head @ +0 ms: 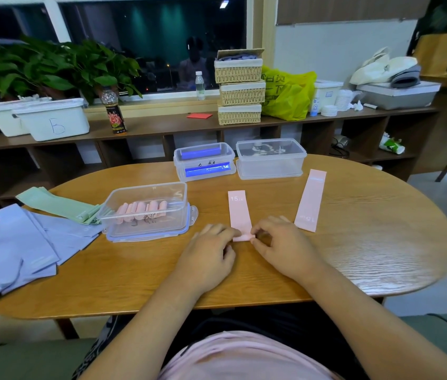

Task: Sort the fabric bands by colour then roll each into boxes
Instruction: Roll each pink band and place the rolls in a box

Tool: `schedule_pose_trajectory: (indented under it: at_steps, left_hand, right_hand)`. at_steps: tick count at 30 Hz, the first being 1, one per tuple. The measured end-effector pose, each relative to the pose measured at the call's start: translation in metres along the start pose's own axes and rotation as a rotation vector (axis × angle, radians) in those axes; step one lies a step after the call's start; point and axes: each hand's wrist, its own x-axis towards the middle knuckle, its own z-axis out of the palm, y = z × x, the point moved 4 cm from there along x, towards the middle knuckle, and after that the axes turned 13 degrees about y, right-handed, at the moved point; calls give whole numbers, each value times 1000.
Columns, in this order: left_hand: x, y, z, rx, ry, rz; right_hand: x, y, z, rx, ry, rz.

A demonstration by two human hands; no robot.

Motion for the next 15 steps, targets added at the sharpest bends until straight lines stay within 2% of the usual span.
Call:
schedule_pose_trajectory:
  at_steps: [7, 15]
  left_hand:
    - [3, -1, 3, 59, -20, -33]
    - [4, -1, 4, 59, -11, -49]
  right_hand:
    - [0, -4, -5, -60, 22, -15]
    - [1, -5, -1, -88, -27, -61]
